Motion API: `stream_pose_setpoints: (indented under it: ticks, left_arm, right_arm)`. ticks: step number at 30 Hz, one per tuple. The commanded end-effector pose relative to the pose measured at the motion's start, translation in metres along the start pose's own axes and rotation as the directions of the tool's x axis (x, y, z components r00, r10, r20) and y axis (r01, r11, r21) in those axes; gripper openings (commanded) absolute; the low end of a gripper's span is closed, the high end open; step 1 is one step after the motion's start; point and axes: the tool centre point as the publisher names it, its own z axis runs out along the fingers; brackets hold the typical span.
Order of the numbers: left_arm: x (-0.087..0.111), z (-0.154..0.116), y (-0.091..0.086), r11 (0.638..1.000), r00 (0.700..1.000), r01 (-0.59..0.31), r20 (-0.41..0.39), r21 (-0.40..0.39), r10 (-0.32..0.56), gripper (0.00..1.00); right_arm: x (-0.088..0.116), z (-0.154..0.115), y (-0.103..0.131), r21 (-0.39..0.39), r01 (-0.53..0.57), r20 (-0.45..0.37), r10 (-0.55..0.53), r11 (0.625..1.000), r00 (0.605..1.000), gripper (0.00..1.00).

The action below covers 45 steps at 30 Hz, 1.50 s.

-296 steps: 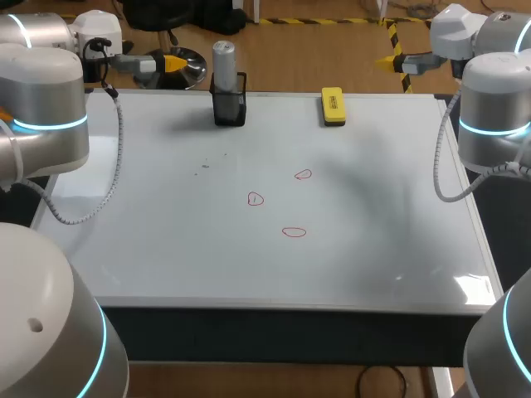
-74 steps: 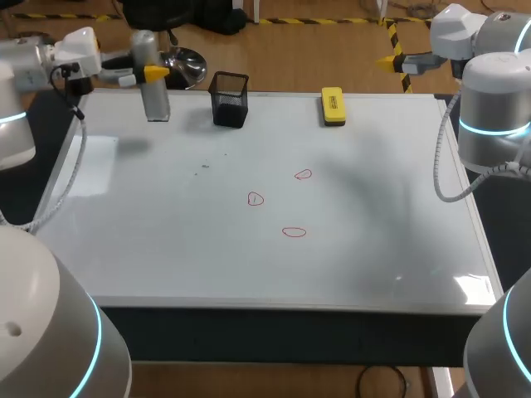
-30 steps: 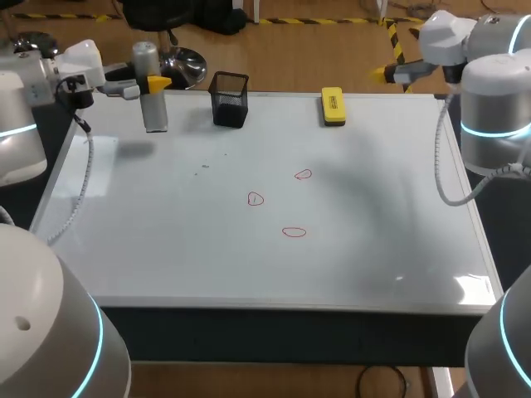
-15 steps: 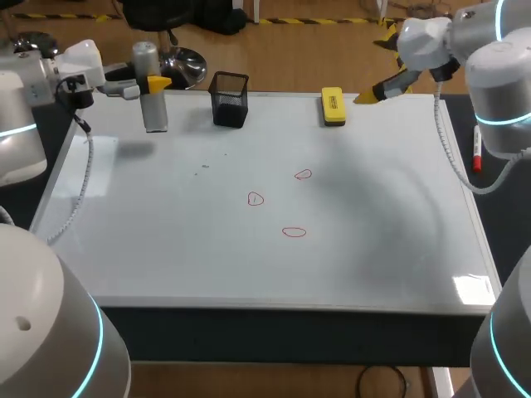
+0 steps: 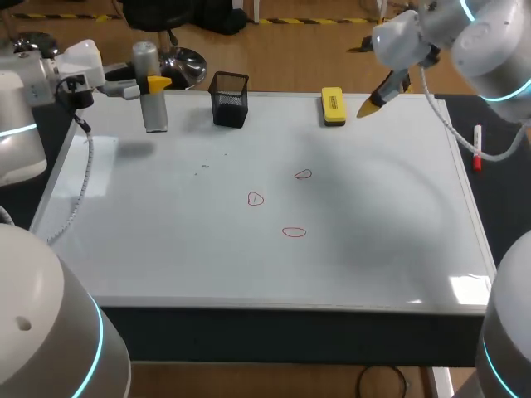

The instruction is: Pick up the inspection probe, press it on each red-marked spot on the whiteboard one by one, put down the probe, pick up the eraser, and wipe off all the red marks.

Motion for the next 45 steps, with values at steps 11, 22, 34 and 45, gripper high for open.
stream_pose_setpoints:
  ticks: [11,22,34,45]
  left_arm:
    - [0.002,0.0,-0.001,1.0,1.0,-0.002,0.005,0.001,0.002,0.0]
    - [0.002,0.0,-0.001,1.0,1.0,-0.002,0.005,0.001,0.002,0.0]
    - [0.002,0.0,-0.001,1.0,1.0,-0.002,0.005,0.001,0.002,0.0]
    - [0.002,0.0,-0.001,1.0,1.0,-0.002,0.005,0.001,0.002,0.0]
  right_arm:
    - [-0.01,0.02,-0.015,0.089,0.375,-0.407,-0.31,0.923,0.859,1.0]
    - [-0.03,0.031,-0.049,0.072,0.484,-0.514,-0.383,0.872,0.768,1.0]
    - [-0.04,0.032,-0.057,0.097,0.424,-0.461,-0.337,0.901,0.821,1.0]
    - [-0.045,0.034,-0.064,0.114,0.465,-0.506,-0.351,0.878,0.787,1.0]
